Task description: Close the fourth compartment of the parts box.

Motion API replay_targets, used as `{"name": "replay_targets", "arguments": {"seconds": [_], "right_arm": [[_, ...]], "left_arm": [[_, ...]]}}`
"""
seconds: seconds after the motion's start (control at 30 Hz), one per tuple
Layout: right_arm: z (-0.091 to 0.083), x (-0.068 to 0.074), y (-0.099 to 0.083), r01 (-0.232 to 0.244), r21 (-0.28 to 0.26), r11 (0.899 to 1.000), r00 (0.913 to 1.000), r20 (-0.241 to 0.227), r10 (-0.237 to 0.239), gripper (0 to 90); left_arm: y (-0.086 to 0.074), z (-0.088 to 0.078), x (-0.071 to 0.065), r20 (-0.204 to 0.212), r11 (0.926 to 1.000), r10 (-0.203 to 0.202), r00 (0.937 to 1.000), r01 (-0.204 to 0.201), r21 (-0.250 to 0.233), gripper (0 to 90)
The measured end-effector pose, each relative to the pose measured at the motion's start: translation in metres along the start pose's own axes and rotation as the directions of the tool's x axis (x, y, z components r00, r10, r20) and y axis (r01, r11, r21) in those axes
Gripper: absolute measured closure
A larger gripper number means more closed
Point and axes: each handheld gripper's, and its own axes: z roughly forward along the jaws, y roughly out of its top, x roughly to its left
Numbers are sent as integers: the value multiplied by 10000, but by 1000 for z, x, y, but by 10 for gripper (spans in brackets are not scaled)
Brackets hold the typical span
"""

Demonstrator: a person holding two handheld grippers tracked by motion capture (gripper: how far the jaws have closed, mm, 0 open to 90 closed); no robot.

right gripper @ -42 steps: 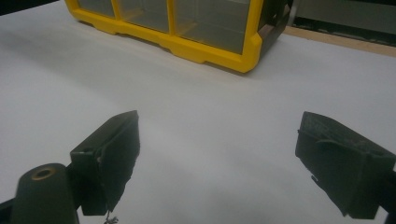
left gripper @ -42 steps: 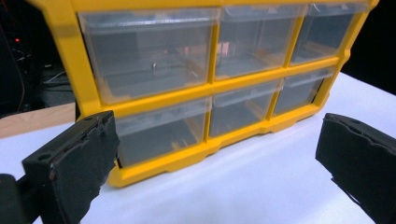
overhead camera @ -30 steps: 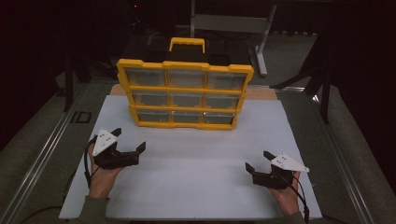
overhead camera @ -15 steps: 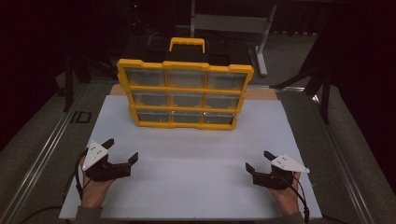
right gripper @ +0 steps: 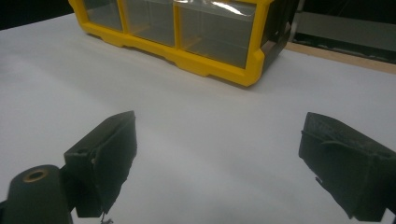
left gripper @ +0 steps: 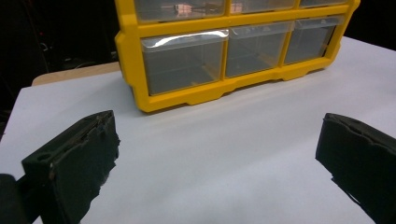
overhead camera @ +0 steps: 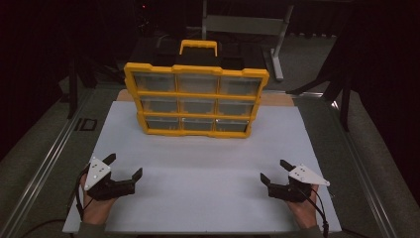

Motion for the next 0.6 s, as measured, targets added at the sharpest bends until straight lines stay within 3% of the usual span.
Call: {"name": "replay_targets", "arguments": {"seconds": [0.6], "right_arm": [[-1,0,-1,-12,-58,10000,10000,-7,12,108]], "left_arm": [[-8,-3,6,-72,9998,111,9999,-110,145,1]]}}
